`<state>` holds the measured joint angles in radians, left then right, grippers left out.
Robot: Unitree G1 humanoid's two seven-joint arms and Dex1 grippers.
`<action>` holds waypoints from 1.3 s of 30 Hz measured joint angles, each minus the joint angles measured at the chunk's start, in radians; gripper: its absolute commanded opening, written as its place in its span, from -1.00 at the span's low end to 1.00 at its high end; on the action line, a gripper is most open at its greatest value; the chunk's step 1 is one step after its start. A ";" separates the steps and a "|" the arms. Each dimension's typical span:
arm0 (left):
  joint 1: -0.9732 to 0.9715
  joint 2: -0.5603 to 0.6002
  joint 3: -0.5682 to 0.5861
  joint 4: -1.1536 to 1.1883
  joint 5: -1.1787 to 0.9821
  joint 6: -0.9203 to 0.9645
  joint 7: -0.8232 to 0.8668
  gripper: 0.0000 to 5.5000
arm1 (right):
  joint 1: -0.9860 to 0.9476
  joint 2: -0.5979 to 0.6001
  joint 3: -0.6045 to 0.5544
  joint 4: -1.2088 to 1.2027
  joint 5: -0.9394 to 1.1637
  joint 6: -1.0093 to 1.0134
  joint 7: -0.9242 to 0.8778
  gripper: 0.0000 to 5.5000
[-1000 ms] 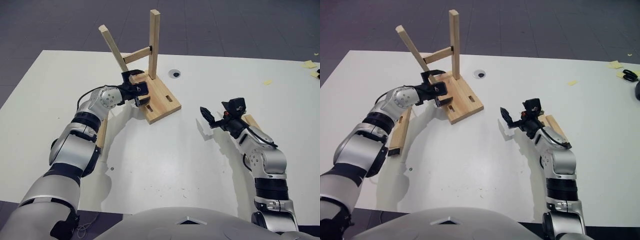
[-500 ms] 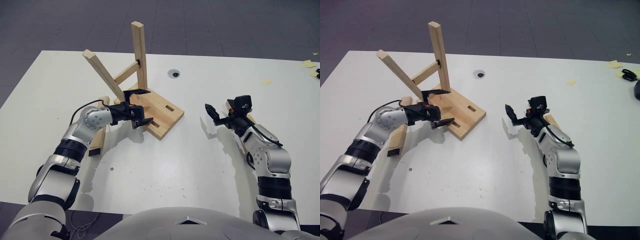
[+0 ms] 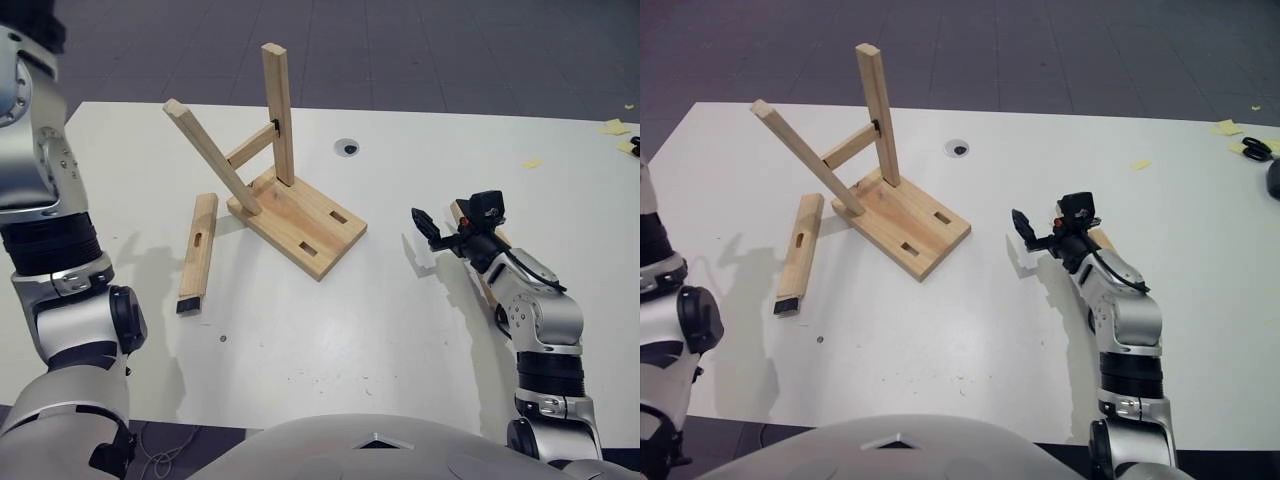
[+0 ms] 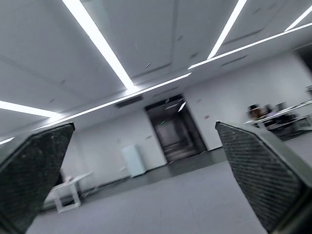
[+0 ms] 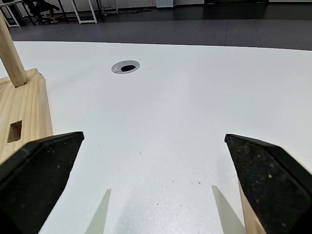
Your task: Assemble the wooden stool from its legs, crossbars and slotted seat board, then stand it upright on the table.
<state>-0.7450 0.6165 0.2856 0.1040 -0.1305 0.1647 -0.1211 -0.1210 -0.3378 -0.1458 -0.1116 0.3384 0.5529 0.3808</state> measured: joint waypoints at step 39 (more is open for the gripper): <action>0.083 -0.290 -0.135 0.198 0.098 0.044 0.039 0.96 | -0.055 0.054 0.138 0.090 -0.181 -0.193 -0.058 0.96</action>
<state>-0.6622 0.3266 0.1510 0.3017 -0.0326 0.2082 -0.0822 -0.1760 -0.2836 -0.0080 -0.0213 0.1573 0.3601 0.3227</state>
